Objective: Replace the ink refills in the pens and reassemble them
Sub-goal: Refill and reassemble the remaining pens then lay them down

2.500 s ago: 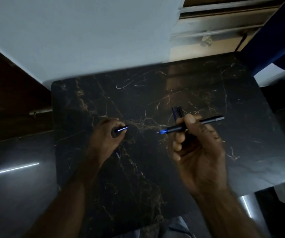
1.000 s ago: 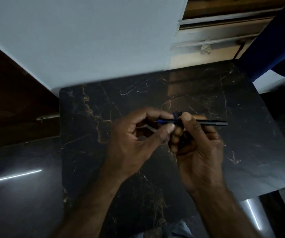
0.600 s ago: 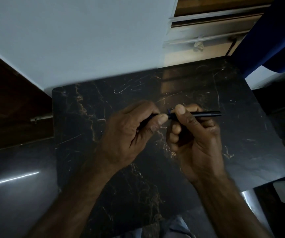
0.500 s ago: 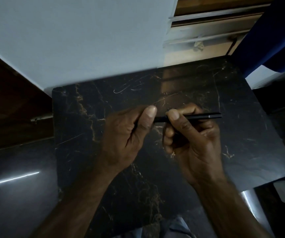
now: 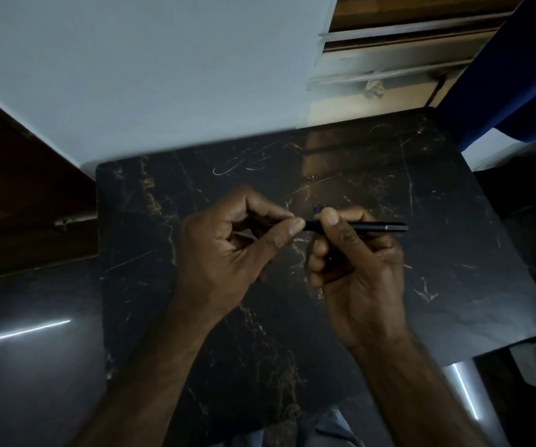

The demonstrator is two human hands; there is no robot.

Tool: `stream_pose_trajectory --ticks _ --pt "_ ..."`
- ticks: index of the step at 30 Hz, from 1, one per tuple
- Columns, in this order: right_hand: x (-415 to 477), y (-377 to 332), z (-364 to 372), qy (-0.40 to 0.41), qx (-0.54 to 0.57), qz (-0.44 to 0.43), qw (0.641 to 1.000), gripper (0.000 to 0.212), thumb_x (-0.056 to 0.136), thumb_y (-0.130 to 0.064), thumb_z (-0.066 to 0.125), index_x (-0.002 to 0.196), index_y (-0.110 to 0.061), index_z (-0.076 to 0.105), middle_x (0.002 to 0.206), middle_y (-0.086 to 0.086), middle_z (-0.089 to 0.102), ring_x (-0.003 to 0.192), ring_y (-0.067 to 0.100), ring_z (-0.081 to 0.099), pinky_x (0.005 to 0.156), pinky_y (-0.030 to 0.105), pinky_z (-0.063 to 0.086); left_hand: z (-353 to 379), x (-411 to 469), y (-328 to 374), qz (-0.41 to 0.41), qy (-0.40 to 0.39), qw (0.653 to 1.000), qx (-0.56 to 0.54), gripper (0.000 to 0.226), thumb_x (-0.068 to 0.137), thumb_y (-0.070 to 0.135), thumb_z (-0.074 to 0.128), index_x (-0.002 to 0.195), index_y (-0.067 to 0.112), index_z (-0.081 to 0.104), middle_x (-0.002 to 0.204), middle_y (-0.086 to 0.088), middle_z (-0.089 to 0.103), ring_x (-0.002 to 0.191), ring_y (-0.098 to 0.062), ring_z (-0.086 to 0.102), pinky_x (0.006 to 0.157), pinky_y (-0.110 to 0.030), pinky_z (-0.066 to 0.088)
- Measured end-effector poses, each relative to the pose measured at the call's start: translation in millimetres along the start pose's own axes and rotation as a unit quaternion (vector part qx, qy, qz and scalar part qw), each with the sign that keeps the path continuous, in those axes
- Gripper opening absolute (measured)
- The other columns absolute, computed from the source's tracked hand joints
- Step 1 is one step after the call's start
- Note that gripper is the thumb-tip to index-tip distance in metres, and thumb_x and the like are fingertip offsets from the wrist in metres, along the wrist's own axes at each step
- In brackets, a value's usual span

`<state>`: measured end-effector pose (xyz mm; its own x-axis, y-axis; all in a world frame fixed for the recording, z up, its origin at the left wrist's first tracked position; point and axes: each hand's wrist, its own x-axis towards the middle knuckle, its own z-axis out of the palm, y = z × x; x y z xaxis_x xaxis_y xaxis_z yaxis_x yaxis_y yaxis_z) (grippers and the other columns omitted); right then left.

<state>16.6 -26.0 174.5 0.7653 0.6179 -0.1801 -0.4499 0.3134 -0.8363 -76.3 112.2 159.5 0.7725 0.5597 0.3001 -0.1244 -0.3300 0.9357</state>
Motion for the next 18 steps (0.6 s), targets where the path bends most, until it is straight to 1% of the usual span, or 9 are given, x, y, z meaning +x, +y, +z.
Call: stream_pose_trajectory --ticks 3,6,7,9,11,13,15,16,18 --pt "-0.7 3.3 0.2 -0.011 -0.002 0.007 1.000 0.013 0.092 -0.017 0.071 0.089 -0.007 0.063 0.066 0.007 0.061 0.055 0.018 0.059 0.044 0.027 0.046 0.3 3.5 -3.2 -0.027 0.023 0.999 0.020 0.028 0.102 0.036 0.074 0.081 0.018 0.070 0.062 0.003 0.069 0.046 -0.012 0.065 0.043 -0.022 0.048" --pt "-0.6 5.8 3.9 -0.014 -0.007 0.004 1.000 0.011 0.093 -0.016 0.070 0.090 -0.006 0.065 0.066 0.008 0.061 0.054 0.018 0.059 0.044 0.027 0.047 3.2 4.5 -4.9 -0.079 0.025 0.997 0.008 0.050 0.109 0.045 0.055 0.072 0.016 0.069 0.055 -0.006 0.063 0.042 -0.012 0.059 0.044 -0.022 0.046" --pt "0.0 5.9 5.5 -0.013 -0.008 0.002 1.000 0.010 0.093 -0.015 0.070 0.090 -0.006 0.065 0.066 0.008 0.061 0.054 0.018 0.059 0.044 0.027 0.047 2.8 3.4 -4.4 -0.084 0.000 0.996 -0.025 0.049 0.110 0.042 0.051 0.078 0.010 0.070 0.057 -0.006 0.062 0.045 -0.013 0.059 0.047 -0.024 0.046" --pt "2.4 4.9 7.0 -0.010 -0.006 -0.006 1.000 0.008 0.093 -0.014 0.069 0.088 -0.008 0.066 0.066 0.007 0.061 0.053 0.019 0.059 0.044 0.028 0.047 2.0 0.8 -2.1 -0.064 -0.049 0.995 -0.052 0.031 0.108 0.031 0.057 0.093 0.005 0.066 0.069 0.003 0.063 0.055 -0.010 0.062 0.053 -0.024 0.048" --pt "4.7 3.5 7.3 -0.011 -0.006 -0.008 1.000 0.009 0.093 -0.014 0.069 0.087 -0.008 0.066 0.066 0.006 0.062 0.053 0.017 0.059 0.044 0.028 0.047 2.5 -1.8 -1.0 -0.037 -0.042 0.998 0.005 0.021 0.103 0.027 0.065 0.090 0.011 0.064 0.069 0.006 0.062 0.057 -0.010 0.061 0.052 -0.023 0.046" --pt "5.7 3.1 8.2 -0.016 -0.005 -0.002 1.000 0.012 0.092 -0.016 0.070 0.089 -0.007 0.064 0.066 0.006 0.062 0.054 0.016 0.060 0.045 0.027 0.047 6.7 -5.8 -2.1 -0.032 -0.019 0.998 0.056 0.033 0.105 0.029 0.061 0.077 0.012 0.065 0.059 0.001 0.059 0.050 -0.014 0.058 0.048 -0.029 0.045" --pt "5.7 2.9 8.5 -0.021 -0.001 -0.003 1.000 0.011 0.091 -0.018 0.071 0.088 -0.009 0.065 0.066 0.005 0.062 0.054 0.016 0.059 0.045 0.027 0.047 13.1 -9.3 -0.4 -0.070 -0.025 0.997 0.020 0.050 0.109 0.032 0.051 0.067 0.009 0.064 0.054 -0.003 0.058 0.047 -0.013 0.056 0.049 -0.025 0.045" --pt "5.7 2.6 8.5 -0.022 0.001 -0.003 1.000 0.011 0.091 -0.018 0.071 0.087 -0.010 0.064 0.065 0.005 0.061 0.054 0.017 0.059 0.044 0.027 0.047 15.5 -10.5 0.4 -0.091 -0.025 0.995 -0.021 0.052 0.109 0.033 0.048 0.069 0.005 0.065 0.056 -0.005 0.059 0.048 -0.013 0.056 0.051 -0.024 0.044" --pt "5.9 2.3 7.5 -0.023 0.001 0.000 1.000 0.011 0.091 -0.017 0.070 0.087 -0.009 0.063 0.066 0.005 0.061 0.054 0.017 0.059 0.044 0.027 0.047 17.2 -11.1 1.4 -0.105 0.004 0.990 -0.092 0.036 0.108 0.029 0.053 0.086 0.003 0.065 0.066 -0.006 0.062 0.053 -0.012 0.058 0.051 -0.024 0.046"
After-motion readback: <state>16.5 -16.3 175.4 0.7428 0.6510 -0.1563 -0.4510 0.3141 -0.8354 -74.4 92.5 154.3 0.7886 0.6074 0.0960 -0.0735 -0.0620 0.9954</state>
